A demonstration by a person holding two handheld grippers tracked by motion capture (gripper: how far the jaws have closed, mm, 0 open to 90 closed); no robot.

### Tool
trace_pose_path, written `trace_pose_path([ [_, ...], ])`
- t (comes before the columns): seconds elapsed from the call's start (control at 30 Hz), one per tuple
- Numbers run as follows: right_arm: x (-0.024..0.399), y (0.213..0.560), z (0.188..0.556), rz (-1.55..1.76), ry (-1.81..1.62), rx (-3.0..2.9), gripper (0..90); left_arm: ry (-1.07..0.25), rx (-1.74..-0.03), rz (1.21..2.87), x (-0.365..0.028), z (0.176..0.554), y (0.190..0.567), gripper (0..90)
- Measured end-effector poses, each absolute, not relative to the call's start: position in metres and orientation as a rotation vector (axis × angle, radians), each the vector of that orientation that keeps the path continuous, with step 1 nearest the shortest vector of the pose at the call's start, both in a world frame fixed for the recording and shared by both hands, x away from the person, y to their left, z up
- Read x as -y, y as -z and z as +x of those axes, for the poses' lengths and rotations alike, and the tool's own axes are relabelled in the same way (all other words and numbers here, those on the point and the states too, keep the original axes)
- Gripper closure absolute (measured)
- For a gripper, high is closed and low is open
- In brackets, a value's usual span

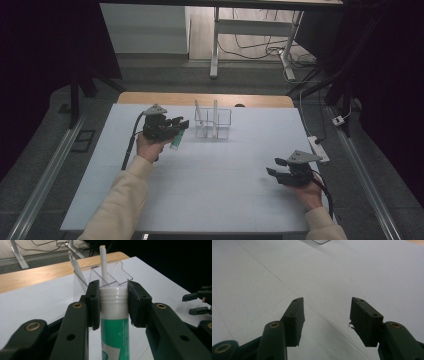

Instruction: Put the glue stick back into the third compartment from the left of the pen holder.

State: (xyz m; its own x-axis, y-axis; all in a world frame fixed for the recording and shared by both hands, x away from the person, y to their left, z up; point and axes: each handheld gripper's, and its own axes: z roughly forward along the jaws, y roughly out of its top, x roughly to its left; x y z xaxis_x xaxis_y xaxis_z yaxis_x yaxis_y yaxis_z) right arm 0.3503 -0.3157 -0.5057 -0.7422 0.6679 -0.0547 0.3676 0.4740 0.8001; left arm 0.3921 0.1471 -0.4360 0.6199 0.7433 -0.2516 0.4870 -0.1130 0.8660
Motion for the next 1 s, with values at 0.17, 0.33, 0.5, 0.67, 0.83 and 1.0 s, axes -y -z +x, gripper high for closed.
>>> trace_pose_path([
  [0.17, 0.317, 0.505, 0.35, 0.871, -1.155, -2.359, 44.9, -0.301, -0.992, 1.763, -0.138, 0.397, 0.432, 65.0],
  [0.33, 0.317, 0.504, 0.35, 0.87, -1.156, -2.362, 44.9, -0.294, -0.978, 1.753, -0.132, 0.403, 0.429, 65.0],
  [0.5, 0.318, 0.505, 0.35, 0.876, -1.161, -2.357, 44.9, -0.294, -0.965, 1.753, -0.126, 0.407, 0.426, 65.0],
  [0.67, 0.319, 0.505, 0.351, 0.879, -1.163, -2.351, 44.9, -0.291, -0.954, 1.747, -0.122, 0.412, 0.423, 65.0],
  [0.83, 0.319, 0.505, 0.351, 0.885, -1.172, -2.346, 44.9, -0.293, -0.947, 1.749, -0.117, 0.419, 0.423, 65.0],
  [1.0, 0.32, 0.505, 0.351, 0.888, -1.178, -2.344, 44.9, -0.286, -0.944, 1.746, -0.112, 0.423, 0.423, 65.0],
])
